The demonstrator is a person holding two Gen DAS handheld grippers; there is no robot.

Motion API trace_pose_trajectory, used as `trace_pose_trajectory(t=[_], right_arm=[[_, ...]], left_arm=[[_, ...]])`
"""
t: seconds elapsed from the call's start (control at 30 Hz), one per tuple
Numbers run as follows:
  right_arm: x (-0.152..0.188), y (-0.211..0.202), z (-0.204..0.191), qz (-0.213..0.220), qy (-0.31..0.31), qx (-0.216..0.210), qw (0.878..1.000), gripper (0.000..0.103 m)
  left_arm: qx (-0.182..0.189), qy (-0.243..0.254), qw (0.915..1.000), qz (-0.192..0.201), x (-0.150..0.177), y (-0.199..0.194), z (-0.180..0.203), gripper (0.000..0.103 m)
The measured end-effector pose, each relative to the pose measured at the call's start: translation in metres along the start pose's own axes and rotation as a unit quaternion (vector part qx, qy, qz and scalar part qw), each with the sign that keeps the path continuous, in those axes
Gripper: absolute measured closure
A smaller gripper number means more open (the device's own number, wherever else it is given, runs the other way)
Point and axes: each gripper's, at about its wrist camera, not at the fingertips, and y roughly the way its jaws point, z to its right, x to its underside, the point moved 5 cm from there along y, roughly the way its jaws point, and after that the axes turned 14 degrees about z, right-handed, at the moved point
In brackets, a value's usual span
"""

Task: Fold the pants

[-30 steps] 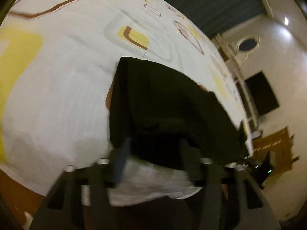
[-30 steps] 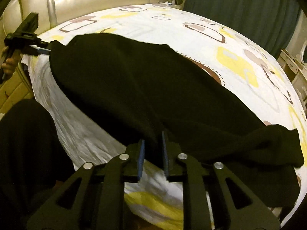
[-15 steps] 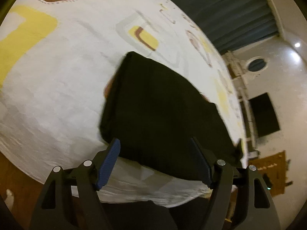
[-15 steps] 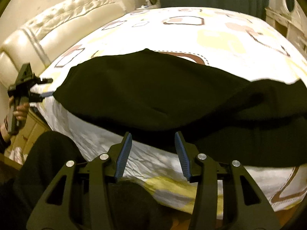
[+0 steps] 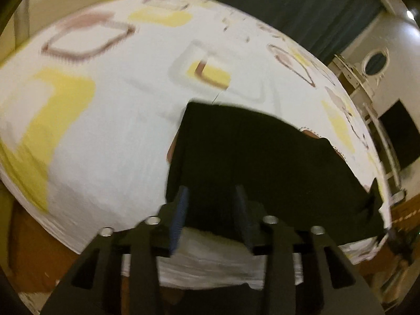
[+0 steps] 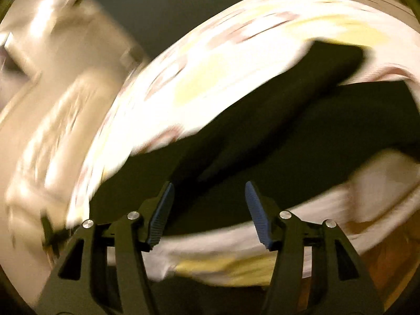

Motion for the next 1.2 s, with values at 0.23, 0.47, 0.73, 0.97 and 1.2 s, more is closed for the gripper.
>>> trace_pose_trajectory(t=[0.23,0.47,0.73,0.97,1.2], right_arm=[[-0.097,-0.016,0.156,0.059,0.094,0.115,0.987,0.046],[-0.098,0.025,0.199,0.037,0.083,0.133,0.987,0.046],[-0.082,0.06,0.163,-0.022,-0.025,0.121,0.992,0.079],[-0.118,0.058,0.129,-0.001,-0.122,0.127,0.984,0.09],[-0.117,0.09,0.157,-0.036,-0.16,0.178,0.97,0.087]], left_arm=[[-0.01,0.047,0.9982,0.034,-0.015,0.018,0.037,0.028],[-0.04,0.028,0.9985,0.024,-0.008,0.05,0.06,0.024],[-0.061,0.025,0.9978,0.001,0.012,0.069,0.066,0.024],[-0.072,0.016,0.9972,0.008,0.017,0.072,0.066,0.023],[-0.077,0.027,0.9966,0.013,0.021,0.072,0.067,0.022]])
